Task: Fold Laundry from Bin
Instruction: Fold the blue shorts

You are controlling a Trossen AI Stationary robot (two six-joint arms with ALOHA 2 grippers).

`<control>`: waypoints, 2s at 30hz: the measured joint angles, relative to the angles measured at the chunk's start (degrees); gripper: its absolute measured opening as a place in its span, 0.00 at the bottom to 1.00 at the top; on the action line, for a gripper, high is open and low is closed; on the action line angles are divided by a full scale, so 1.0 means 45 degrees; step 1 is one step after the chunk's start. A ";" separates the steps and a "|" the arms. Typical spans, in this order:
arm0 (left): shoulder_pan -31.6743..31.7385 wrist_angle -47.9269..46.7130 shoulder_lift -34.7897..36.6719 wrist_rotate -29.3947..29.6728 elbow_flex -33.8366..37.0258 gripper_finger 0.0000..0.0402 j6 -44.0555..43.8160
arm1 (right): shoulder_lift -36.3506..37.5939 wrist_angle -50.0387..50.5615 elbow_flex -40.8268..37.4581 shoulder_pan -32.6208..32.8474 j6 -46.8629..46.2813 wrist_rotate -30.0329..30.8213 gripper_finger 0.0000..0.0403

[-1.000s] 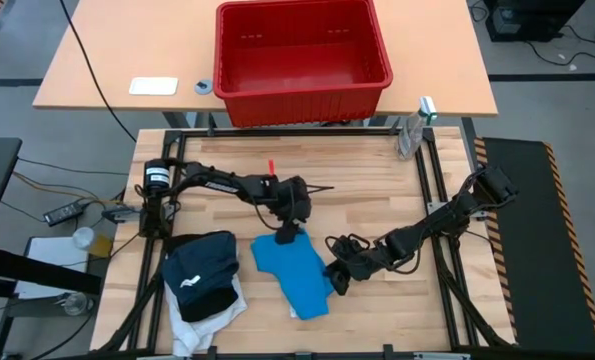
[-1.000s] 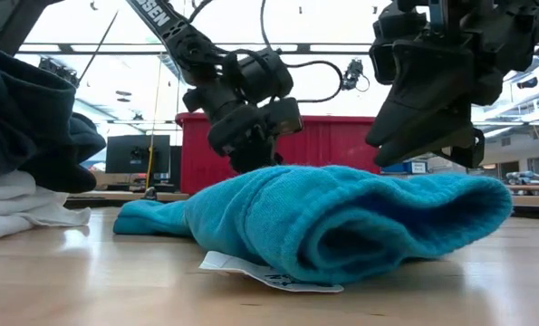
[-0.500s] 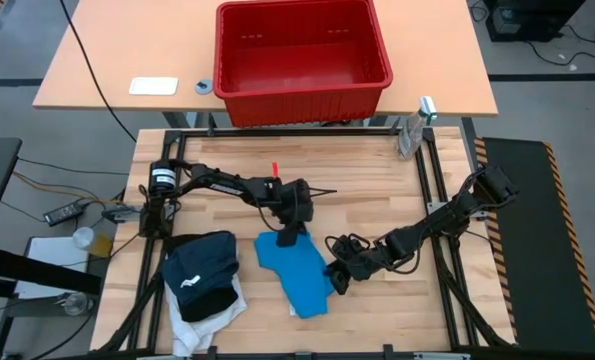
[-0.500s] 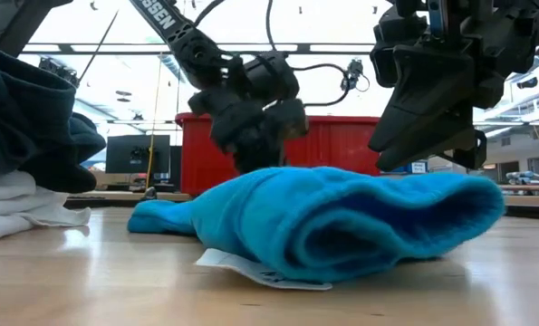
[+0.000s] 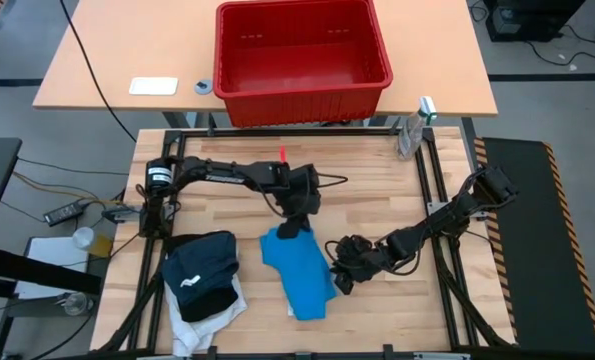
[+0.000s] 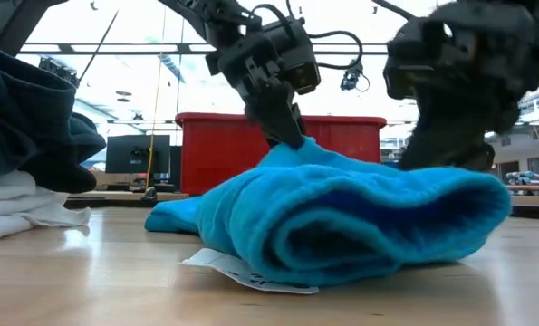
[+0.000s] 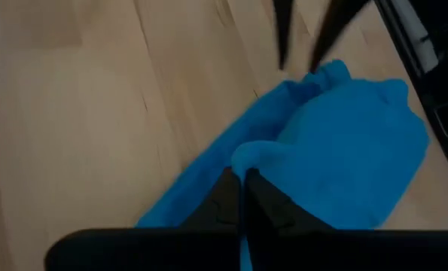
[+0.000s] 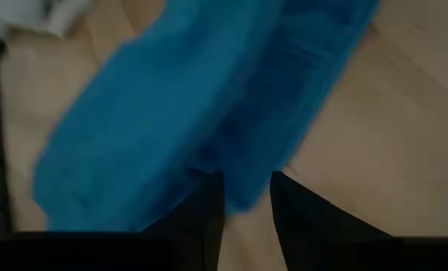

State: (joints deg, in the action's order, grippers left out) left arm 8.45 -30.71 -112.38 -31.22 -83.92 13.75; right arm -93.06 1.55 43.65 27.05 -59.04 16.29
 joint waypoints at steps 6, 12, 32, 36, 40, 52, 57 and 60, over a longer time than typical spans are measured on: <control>-0.0226 -0.2860 0.0160 0.0010 -0.0630 0.01 0.0892 | 0.0000 -0.1476 -0.1003 -0.0082 0.2710 0.0606 0.29; -0.0556 -0.4861 0.0166 0.0853 -0.0665 0.01 0.1203 | -0.0564 -0.3925 -0.1366 -0.1139 0.5117 -0.0467 0.29; -0.0011 -0.4504 0.0170 0.4659 -0.0577 0.01 -0.1617 | -0.2524 -0.4639 -0.0897 -0.0651 0.6065 -0.0918 0.21; 0.0337 -0.4489 0.0170 0.5143 -0.0437 0.01 -0.2418 | -0.2574 -0.4600 -0.0902 -0.0545 0.5929 -0.0753 0.21; 0.0534 -0.3945 0.0170 0.5607 -0.0427 0.01 -0.2892 | -0.2579 -0.4459 -0.0906 -0.0391 0.5837 -0.0772 0.21; 0.0144 -0.1012 -0.0409 0.6018 -0.0439 0.01 -0.2922 | -0.2607 -0.4466 -0.0926 -0.0199 0.5301 -0.0821 0.21; -0.0312 -0.0575 -0.0607 0.5594 -0.0432 0.11 -0.2062 | -0.2599 -0.4597 -0.0921 -0.0223 0.5113 -0.0792 0.21; -0.0505 -0.0183 -0.0607 0.5573 -0.0422 0.27 -0.1856 | -0.2608 -0.4653 -0.0853 -0.0274 0.5110 -0.0828 0.21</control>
State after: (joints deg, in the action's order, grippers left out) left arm 6.18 -31.53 -115.11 -6.14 -85.82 5.40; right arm -104.79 -19.39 39.81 25.82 -36.05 12.57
